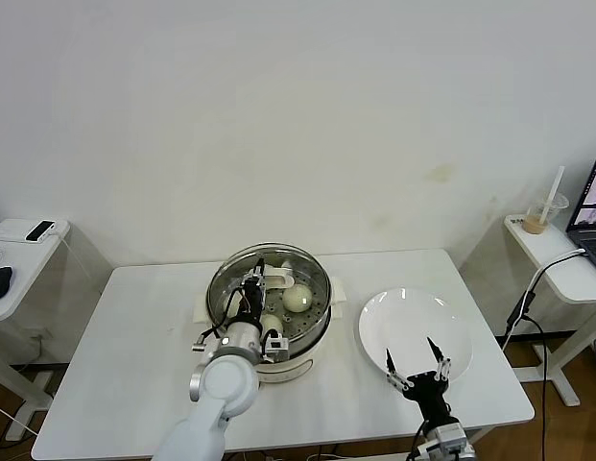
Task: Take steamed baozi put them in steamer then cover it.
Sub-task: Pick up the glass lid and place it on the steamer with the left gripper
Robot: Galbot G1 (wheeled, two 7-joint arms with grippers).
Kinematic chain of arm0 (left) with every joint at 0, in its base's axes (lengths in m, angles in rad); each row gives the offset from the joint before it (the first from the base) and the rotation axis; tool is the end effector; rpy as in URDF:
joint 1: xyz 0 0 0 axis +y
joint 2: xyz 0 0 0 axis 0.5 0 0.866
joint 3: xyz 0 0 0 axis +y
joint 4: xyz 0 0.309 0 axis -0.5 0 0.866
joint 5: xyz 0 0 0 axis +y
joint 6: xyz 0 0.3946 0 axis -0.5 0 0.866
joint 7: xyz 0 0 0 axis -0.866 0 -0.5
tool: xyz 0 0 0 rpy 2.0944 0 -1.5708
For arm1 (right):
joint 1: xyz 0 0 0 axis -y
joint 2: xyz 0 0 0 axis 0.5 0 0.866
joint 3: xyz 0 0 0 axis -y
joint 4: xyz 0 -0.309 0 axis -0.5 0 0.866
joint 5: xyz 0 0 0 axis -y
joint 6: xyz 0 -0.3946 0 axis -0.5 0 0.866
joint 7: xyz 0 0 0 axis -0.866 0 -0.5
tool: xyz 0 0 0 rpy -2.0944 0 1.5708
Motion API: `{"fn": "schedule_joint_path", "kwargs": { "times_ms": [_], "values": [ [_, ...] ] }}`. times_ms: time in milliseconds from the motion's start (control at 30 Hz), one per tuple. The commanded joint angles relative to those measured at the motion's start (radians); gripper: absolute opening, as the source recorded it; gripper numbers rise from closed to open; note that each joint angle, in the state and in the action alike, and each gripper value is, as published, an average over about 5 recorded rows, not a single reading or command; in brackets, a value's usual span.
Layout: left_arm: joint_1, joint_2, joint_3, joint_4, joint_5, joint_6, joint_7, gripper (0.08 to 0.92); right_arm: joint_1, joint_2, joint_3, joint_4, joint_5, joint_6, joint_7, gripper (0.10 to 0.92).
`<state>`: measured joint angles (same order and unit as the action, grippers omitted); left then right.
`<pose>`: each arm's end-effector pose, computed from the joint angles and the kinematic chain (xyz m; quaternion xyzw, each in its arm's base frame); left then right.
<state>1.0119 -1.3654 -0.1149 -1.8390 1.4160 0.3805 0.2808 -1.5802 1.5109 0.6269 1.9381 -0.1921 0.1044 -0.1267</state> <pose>0.3571 -0.1063 -0.2185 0.0483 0.7165 0.6959 0.0032 0.2318 -0.0479 -0.3280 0.0447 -0.9878 0.1434 0.0415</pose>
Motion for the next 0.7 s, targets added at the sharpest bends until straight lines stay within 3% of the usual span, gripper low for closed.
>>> {"fn": "schedule_joint_path", "kwargs": {
  "times_ms": [33,700],
  "values": [
    [0.004,-0.004,0.001,-0.016,0.002,0.000,0.004,0.145,0.002,0.002,-0.008,-0.002,-0.004,-0.002,-0.001,0.823],
    [0.003,-0.013,0.002,-0.010,0.002,-0.006,0.002,0.145,0.005,0.003,-0.016,-0.006,-0.012,-0.003,-0.003,0.823]
  ]
}}
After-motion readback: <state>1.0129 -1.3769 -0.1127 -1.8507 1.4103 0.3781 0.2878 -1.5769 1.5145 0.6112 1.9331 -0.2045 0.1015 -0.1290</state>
